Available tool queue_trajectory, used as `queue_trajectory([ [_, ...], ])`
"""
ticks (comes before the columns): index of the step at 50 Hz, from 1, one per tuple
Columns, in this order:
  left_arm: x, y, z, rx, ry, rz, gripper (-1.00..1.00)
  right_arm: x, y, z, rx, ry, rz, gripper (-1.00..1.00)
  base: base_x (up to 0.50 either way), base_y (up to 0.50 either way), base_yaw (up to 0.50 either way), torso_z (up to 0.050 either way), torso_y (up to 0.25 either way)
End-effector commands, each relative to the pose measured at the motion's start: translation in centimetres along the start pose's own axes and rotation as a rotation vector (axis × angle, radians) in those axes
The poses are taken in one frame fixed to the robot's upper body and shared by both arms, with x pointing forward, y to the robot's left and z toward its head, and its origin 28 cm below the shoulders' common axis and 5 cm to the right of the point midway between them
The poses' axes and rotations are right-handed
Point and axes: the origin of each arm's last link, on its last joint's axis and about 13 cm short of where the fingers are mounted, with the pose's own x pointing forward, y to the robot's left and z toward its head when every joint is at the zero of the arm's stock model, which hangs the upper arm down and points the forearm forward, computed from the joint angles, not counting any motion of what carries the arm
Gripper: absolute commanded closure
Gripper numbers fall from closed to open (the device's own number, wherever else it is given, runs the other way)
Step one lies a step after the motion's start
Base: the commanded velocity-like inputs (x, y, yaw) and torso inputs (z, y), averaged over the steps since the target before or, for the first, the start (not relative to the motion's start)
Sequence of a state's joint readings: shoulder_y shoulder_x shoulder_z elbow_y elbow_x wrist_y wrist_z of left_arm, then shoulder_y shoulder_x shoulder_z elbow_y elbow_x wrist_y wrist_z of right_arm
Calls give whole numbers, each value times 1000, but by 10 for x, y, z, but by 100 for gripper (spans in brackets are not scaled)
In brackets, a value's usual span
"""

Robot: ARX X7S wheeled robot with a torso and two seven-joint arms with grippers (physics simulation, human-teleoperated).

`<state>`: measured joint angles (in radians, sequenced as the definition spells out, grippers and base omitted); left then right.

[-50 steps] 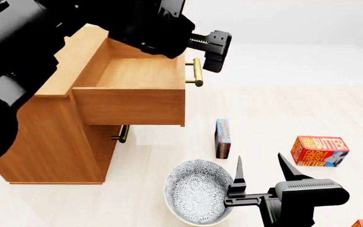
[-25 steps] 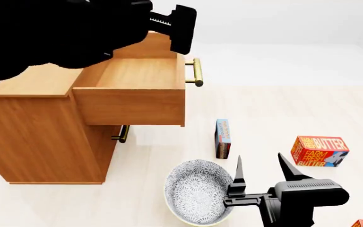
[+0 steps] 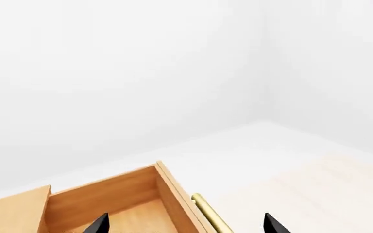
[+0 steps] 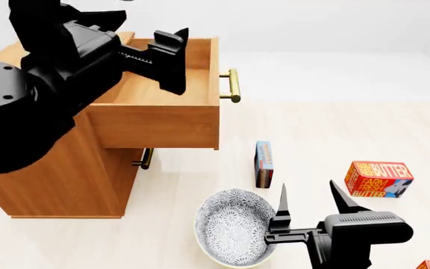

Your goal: Put the chocolate pudding in the top drawer of the cabinet and close it.

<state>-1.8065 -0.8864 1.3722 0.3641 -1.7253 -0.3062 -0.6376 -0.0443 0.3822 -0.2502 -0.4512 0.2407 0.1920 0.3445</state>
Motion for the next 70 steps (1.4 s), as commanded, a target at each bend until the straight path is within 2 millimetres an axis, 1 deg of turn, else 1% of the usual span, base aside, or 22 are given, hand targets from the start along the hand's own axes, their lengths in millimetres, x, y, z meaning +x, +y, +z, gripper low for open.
queue_trajectory([
  [1, -41, 0, -12, 11, -74, 24, -100, -1, 0, 1, -7, -7, -5, -100, 0, 0, 0, 0, 0],
  [11, -69, -2, -23, 37, -113, 37, -100, -1, -1, 4, -11, -13, -11, -100, 0, 0, 0, 0, 0],
  [14, -76, -3, -28, 48, -123, 41, -100, -1, -1, 8, -11, -16, -14, -100, 0, 0, 0, 0, 0],
  [20, -93, -7, -45, 60, -156, 49, -100, 0, -1, 5, -16, -21, -14, -100, 0, 0, 0, 0, 0],
  [31, -117, -10, -74, 42, -174, 60, -100, 0, 0, 11, -30, -37, -16, -100, 0, 0, 0, 0, 0],
  [40, -136, -15, -87, 54, -194, 63, -100, 2, 0, 13, -37, -43, -19, -100, 0, 0, 0, 0, 0],
  [44, -141, -16, -97, 71, -187, 60, -100, 2, 2, 16, -41, -44, -18, -100, 0, 0, 0, 0, 0],
  [49, -150, -17, -107, 69, -201, 67, -100, 6, 2, 24, -36, -43, 1, -100, 0, 0, 0, 0, 0],
  [54, -158, -20, -117, 71, -217, 59, -100, 17, 3, 35, -32, -26, 9, -100, 0, 0, 0, 0, 0],
  [56, -160, -20, -122, 59, -226, 52, -100, 23, 3, 41, -13, 16, 25, -100, 0, 0, 0, 0, 0],
  [61, -159, -21, -132, 45, -225, 23, -100, 34, 3, 53, 27, 98, 60, -100, 0, 0, 0, 0, 0],
  [70, -157, -21, -139, 71, -220, 8, -100, 63, -2, 75, 47, 230, 116, -100, 0, 0, 0, 0, 0],
])
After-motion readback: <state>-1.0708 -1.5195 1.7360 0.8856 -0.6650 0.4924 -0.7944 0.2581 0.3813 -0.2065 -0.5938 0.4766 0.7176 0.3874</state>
